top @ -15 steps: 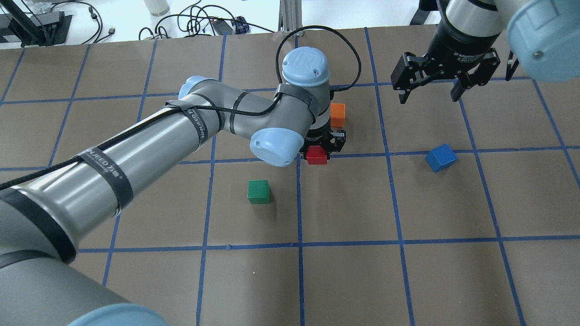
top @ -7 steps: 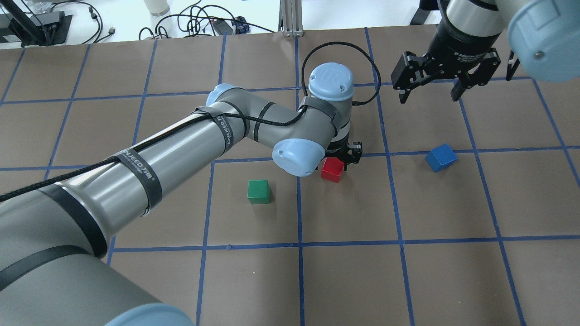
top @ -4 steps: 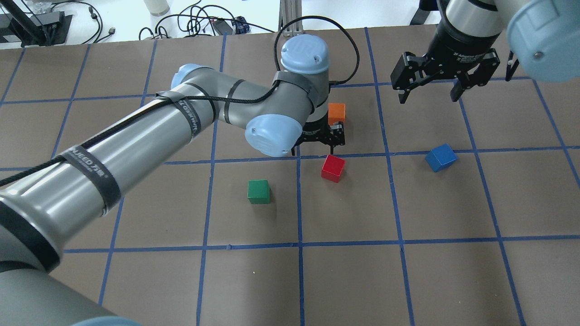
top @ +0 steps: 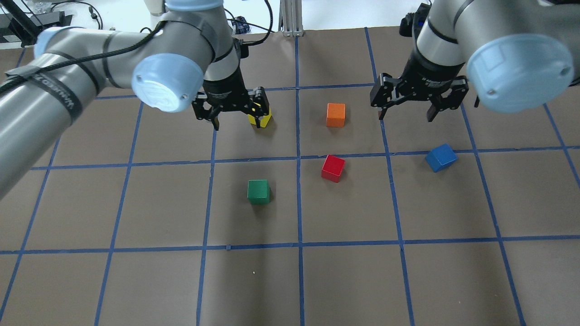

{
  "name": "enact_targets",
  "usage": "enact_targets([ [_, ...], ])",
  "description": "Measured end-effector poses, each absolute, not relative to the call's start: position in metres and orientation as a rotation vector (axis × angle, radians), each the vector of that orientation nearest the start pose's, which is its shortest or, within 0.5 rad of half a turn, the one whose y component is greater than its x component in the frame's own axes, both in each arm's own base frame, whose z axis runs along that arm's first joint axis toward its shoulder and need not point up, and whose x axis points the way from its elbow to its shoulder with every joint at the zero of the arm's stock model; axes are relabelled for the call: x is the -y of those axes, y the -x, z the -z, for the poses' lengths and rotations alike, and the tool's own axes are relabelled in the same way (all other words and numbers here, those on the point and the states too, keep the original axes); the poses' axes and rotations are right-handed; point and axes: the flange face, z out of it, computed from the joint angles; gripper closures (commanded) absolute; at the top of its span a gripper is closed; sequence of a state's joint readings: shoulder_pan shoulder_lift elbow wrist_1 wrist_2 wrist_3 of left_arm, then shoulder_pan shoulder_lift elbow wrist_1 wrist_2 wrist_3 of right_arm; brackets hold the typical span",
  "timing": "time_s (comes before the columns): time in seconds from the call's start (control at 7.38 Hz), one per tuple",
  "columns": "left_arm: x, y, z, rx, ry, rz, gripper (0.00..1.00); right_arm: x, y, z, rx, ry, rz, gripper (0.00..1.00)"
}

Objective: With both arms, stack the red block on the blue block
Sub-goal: 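Raise the left gripper away while the right gripper moves over the red cube, then lower the right gripper and close it on the red cube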

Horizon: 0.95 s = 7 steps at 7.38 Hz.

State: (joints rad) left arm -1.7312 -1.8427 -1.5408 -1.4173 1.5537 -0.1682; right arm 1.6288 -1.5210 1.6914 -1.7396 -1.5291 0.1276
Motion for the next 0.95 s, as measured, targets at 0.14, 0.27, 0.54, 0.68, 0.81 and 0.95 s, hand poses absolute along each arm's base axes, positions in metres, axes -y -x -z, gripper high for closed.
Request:
enact_targets([
  [0.14,0.555,0.197,-0.391,-3.126,0.001,-0.136,0.0,0.497,-0.184,-0.397,-3.099,-0.091,-0.024,0.0],
  [0.27,0.549,0.175,-0.411,-3.12,-0.009,-0.127,0.0,0.498,-0.197,-0.376,-3.101,-0.096,-0.063,0.0],
  [0.54,0.532,0.15,-0.442,-3.115,0.004,-0.115,0.0,0.502,-0.224,-0.342,-3.099,-0.146,-0.123,0.0],
  [0.68,0.527,0.147,-0.448,-3.114,0.009,-0.11,0.0,0.501,-0.243,-0.325,-3.101,-0.172,-0.14,0.0],
  [0.81,0.523,0.147,-0.452,-3.114,0.011,-0.106,0.0,0.5,-0.261,-0.306,-3.105,-0.214,-0.153,0.0],
  [0.95,0.52,0.148,-0.455,-3.115,0.012,-0.1,0.0,0.499,-0.275,-0.287,-3.108,-0.25,-0.156,0.0],
])
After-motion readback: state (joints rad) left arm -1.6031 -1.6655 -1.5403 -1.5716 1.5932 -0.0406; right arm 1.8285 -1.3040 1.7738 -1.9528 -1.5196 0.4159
